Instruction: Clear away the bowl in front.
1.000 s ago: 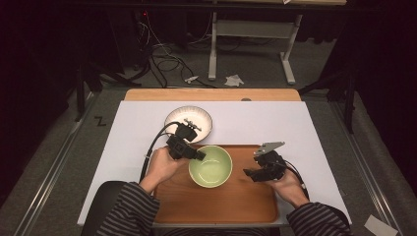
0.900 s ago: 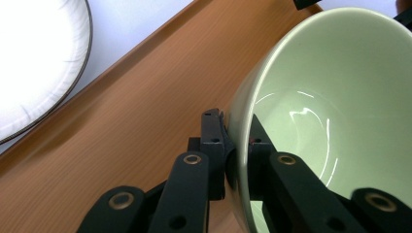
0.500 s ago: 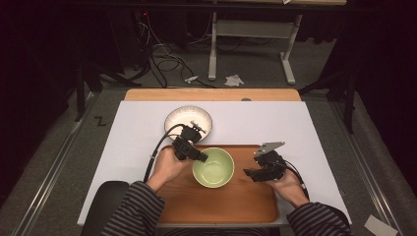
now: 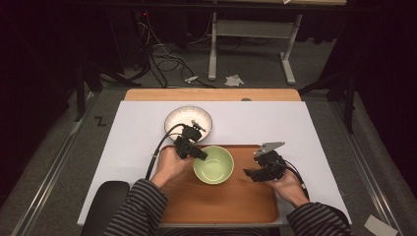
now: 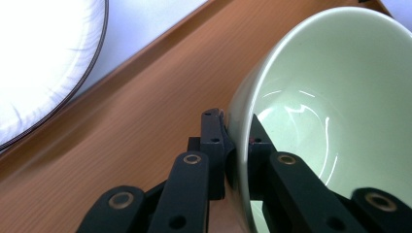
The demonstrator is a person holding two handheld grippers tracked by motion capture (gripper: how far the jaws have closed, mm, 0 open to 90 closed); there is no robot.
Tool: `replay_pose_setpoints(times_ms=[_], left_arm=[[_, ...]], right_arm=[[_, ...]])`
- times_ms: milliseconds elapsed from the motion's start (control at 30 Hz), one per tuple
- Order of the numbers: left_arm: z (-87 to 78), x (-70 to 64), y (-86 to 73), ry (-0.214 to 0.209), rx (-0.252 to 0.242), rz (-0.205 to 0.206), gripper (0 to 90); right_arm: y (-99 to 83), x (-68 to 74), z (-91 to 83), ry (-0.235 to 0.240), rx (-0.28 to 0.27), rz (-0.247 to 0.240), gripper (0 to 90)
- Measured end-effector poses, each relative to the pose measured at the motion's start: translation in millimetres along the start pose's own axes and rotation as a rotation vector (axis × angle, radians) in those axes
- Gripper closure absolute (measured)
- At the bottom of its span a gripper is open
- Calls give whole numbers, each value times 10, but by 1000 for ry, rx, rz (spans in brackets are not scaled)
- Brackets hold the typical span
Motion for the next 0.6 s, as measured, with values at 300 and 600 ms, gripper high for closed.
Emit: replay_pose_setpoints(times_ms=[300,600], left_arm=[[64,59,-16,5,4,-18,838],[117,95,-33,6,5,-33,838]], right_arm=[[1,3,-2,4,-3,6,379],[0,0,-2,4,-3,6,379]])
Point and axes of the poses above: each handheld gripper's, and its own axes: z roughly forward along the jaws, y roughly out of its top, x roughly to its left, the point moved 3 cm from there along z, roughly forward along the jaws
